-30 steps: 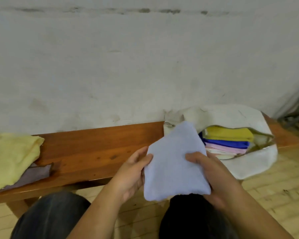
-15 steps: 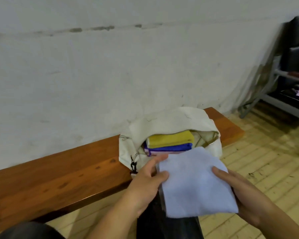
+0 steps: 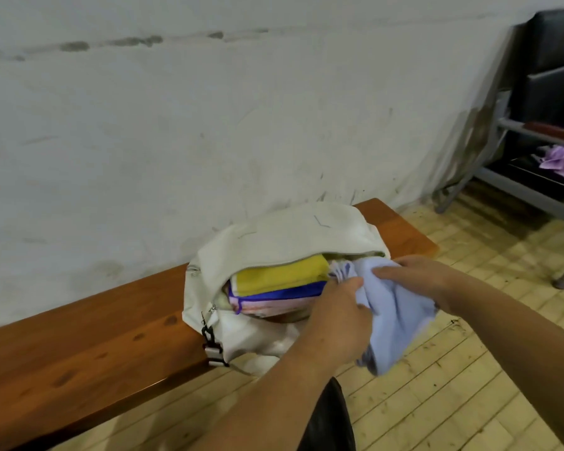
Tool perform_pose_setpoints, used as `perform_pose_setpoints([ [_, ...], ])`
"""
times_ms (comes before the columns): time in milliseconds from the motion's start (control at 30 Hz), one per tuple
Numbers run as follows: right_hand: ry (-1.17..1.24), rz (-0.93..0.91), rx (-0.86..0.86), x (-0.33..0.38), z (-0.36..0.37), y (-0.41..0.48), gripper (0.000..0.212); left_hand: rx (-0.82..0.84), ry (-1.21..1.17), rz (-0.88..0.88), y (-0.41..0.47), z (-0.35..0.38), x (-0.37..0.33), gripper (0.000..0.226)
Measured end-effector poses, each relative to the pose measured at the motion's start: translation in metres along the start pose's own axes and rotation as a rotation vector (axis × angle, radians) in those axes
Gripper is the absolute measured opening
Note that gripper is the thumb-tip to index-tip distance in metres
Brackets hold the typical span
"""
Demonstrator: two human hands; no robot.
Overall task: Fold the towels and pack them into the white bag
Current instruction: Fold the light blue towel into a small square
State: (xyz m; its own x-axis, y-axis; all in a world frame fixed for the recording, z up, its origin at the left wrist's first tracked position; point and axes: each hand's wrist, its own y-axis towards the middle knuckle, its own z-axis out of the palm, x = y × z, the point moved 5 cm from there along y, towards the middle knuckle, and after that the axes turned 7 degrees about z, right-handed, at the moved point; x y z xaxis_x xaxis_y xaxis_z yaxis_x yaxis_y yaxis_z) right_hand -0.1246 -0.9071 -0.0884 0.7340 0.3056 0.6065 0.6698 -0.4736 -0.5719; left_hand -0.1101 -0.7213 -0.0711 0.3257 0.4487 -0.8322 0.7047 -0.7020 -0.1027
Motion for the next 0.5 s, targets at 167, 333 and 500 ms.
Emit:
perform_pose_setpoints([
  [167, -0.267, -0.087, -0.028, 0.021, 0.004, 0.037, 0.038, 0.265, 0.411, -0.086, 0.055, 0.015, -0.012, 0.019],
  [333, -0.547, -0.155, 0.002, 0.026, 0.025, 0.068, 0.03, 0.475, 0.738, -0.22, 0.118, 0.04, 0.012, 0.025],
  [500, -0.403, -0.265, -0.151, 0.031, 0.013, 0.073, 0.028, 0.53, 0.672, -0.154, 0.147, 0.047, 0.02, 0.04],
])
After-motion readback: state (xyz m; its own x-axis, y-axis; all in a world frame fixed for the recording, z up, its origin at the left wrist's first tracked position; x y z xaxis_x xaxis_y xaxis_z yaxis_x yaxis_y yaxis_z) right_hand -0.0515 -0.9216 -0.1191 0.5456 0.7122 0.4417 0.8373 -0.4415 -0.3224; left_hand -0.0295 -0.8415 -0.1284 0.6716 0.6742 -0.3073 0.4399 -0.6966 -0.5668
